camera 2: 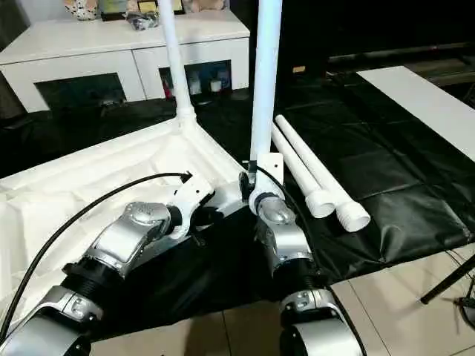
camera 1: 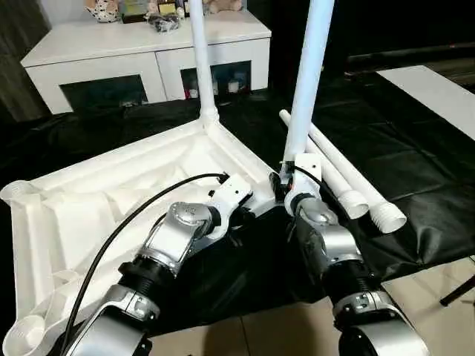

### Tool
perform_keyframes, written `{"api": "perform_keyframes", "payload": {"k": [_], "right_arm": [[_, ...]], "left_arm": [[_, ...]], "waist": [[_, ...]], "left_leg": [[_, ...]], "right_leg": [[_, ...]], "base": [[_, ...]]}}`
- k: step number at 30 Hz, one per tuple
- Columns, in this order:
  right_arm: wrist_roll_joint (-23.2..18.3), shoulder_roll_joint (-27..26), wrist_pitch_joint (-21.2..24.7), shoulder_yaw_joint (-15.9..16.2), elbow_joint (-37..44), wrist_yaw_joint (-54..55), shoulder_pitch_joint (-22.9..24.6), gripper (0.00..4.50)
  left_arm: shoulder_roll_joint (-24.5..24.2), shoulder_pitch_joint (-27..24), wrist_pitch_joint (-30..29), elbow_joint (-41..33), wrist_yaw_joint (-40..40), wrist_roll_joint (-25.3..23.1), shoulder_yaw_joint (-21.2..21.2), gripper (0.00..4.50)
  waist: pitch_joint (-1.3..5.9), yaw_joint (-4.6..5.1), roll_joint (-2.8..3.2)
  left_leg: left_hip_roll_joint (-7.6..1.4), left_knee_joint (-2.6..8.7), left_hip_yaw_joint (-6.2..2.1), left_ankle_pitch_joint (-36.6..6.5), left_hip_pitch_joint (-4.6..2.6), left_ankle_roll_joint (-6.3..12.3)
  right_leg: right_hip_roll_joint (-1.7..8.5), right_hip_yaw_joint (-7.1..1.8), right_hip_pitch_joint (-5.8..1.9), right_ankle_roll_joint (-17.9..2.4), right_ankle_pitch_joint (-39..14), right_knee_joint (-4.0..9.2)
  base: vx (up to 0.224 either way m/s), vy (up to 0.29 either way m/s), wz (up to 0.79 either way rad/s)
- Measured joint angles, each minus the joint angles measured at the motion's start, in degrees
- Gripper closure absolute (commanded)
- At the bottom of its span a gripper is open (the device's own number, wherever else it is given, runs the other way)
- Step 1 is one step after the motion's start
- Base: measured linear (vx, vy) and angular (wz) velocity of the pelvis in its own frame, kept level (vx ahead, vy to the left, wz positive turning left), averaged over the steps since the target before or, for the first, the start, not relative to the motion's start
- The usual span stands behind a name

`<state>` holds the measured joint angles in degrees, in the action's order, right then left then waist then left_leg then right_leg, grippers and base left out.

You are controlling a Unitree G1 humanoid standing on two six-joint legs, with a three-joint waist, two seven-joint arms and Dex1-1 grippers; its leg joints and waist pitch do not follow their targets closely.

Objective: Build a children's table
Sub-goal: Rotate leg to tighten

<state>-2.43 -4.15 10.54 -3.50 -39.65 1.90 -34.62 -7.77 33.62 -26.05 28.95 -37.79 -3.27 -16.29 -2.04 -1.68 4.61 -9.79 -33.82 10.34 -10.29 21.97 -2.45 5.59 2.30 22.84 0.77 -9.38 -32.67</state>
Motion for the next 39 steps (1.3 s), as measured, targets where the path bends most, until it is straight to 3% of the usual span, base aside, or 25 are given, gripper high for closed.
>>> {"api": "perform_keyframes", "payload": {"k": [5,7,13,19,23,31,39], "right_arm": [[-2.16,-1.23,-1.35,0.20,0.02,-5.62,0.11,0.60],[-2.59,0.01,-1.27,1.06,0.42,-9.11,0.38,0.60],[-2.62,8.46,0.10,6.40,4.39,-25.73,2.34,0.60],[-3.12,16.85,0.13,11.87,10.41,-43.61,5.57,0.60],[-4.39,20.71,1.31,14.47,12.59,-53.13,7.27,0.60],[-4.72,21.29,1.91,15.72,12.99,-58.05,7.68,0.60],[-5.46,21.22,2.43,15.68,13.28,-58.67,7.68,1.15]], "left_arm": [[-2.35,-1.35,0.83,-1.37,0.09,0.19,1.60,4.50],[-3.49,-2.41,2.21,-2.42,-1.35,0.55,1.81,4.50],[-10.71,-6.77,7.88,-6.39,-11.91,2.93,1.56,4.50],[-16.25,-9.39,10.19,-9.89,-20.69,5.41,0.81,4.50],[-19.64,-10.32,11.32,-10.70,-25.97,6.60,0.60,4.50],[-21.94,-11.09,11.32,-11.23,-29.23,7.33,0.58,4.50],[-22.52,-11.12,11.12,-11.55,-29.86,7.56,0.57,4.50]], "waist": [[-0.09,1.61,0.04],[-0.10,1.73,0.05],[-0.08,1.10,0.16],[-0.04,-0.52,0.24],[-0.08,-0.67,0.17],[-0.21,-0.53,-0.04],[-0.20,-0.06,-0.14]], "left_leg": [[0.00,0.01,-0.21,0.00,0.14,0.00],[-0.04,0.03,-0.25,0.00,0.14,0.00],[-0.16,0.26,-0.25,0.01,0.12,-0.01],[-0.39,0.28,-0.24,0.02,0.23,0.00],[-0.36,0.15,-0.07,0.00,0.29,0.18],[-0.37,0.04,-0.04,-0.10,0.13,-0.14],[-0.37,-0.04,-0.03,-0.10,0.10,-0.14]], "right_leg": [[-0.03,0.17,0.33,-0.01,0.01,0.08],[-0.09,0.16,0.38,-0.02,0.03,0.05],[-0.18,0.14,0.49,-0.20,0.56,-0.53],[-0.32,0.32,0.51,-0.09,0.09,-0.52],[-0.26,0.23,0.52,-0.15,0.03,-0.45],[-0.26,0.11,0.50,-0.23,0.08,-0.76],[-0.27,0.07,0.50,-0.23,0.08,-0.82]], "base": [[0.000,0.000,0.00],[0.000,0.000,0.00],[0.009,-0.006,0.02],[0.030,-0.010,0.01],[0.000,0.000,0.00],[0.000,0.000,0.00],[0.000,0.000,0.00]]}}
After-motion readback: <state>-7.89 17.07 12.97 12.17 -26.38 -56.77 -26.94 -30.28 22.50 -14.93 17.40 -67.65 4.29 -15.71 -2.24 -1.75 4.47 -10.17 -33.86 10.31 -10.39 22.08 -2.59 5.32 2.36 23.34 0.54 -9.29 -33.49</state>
